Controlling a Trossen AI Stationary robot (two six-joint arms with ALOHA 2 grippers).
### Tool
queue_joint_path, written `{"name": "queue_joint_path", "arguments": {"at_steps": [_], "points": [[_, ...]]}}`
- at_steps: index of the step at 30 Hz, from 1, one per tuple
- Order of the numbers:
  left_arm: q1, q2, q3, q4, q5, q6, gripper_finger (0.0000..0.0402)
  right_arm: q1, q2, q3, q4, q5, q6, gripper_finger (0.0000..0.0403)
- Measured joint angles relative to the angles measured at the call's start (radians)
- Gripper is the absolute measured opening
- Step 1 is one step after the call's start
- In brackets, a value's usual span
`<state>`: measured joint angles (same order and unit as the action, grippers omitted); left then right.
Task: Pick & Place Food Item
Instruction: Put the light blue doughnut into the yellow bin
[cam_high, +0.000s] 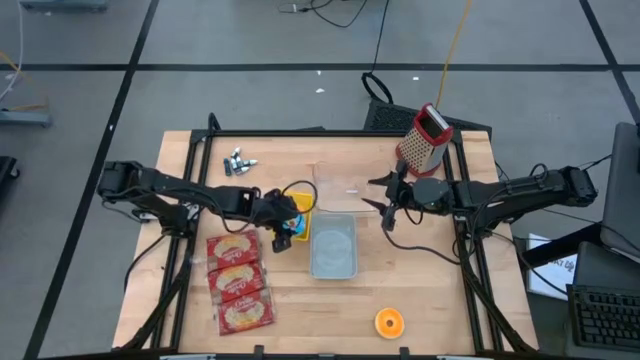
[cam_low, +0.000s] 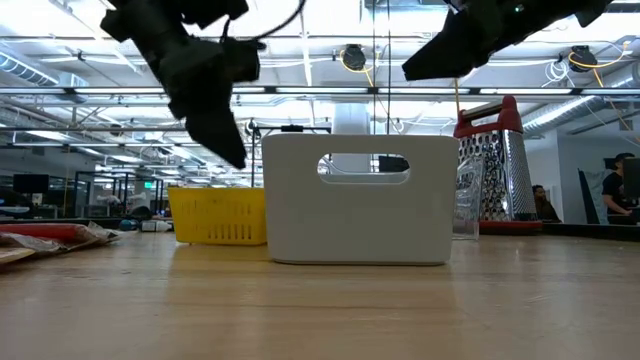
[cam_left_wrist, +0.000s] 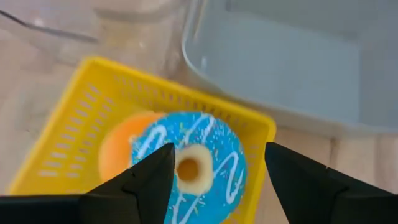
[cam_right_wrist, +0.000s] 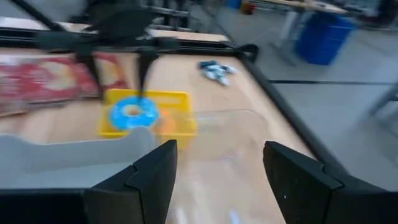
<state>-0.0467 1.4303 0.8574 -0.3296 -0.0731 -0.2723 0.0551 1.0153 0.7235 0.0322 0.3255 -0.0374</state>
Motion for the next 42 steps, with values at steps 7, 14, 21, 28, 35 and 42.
{"name": "queue_joint_path", "arguments": {"at_steps": [7,14,21,28,35,42], "points": [[-0.003,-0.151,0.000,0.147,-0.042,0.080,0.0253,0.068,0.000,0.000,0.026,-0.333,0.077,0.0226],[-0.024,-0.209,-0.083,0.425,-0.013,0.218,0.0253,0.266,0.008,-0.017,0.162,-0.593,0.191,0.0226],[-0.024,-0.208,-0.172,0.586,-0.006,0.185,0.0253,0.516,0.094,-0.128,0.423,-0.454,0.287,0.0226],[-0.024,-0.200,-0.180,0.606,-0.024,0.075,0.0253,0.638,0.268,-0.046,0.033,-0.117,0.488,0.0225],[-0.023,-0.200,-0.180,0.628,-0.088,0.061,0.0253,0.688,0.454,0.054,-0.166,-0.219,0.680,0.0224],[-0.019,-0.200,-0.180,0.628,-0.119,0.067,0.0253,0.712,0.566,0.109,-0.163,-0.255,0.752,0.0224]]}}
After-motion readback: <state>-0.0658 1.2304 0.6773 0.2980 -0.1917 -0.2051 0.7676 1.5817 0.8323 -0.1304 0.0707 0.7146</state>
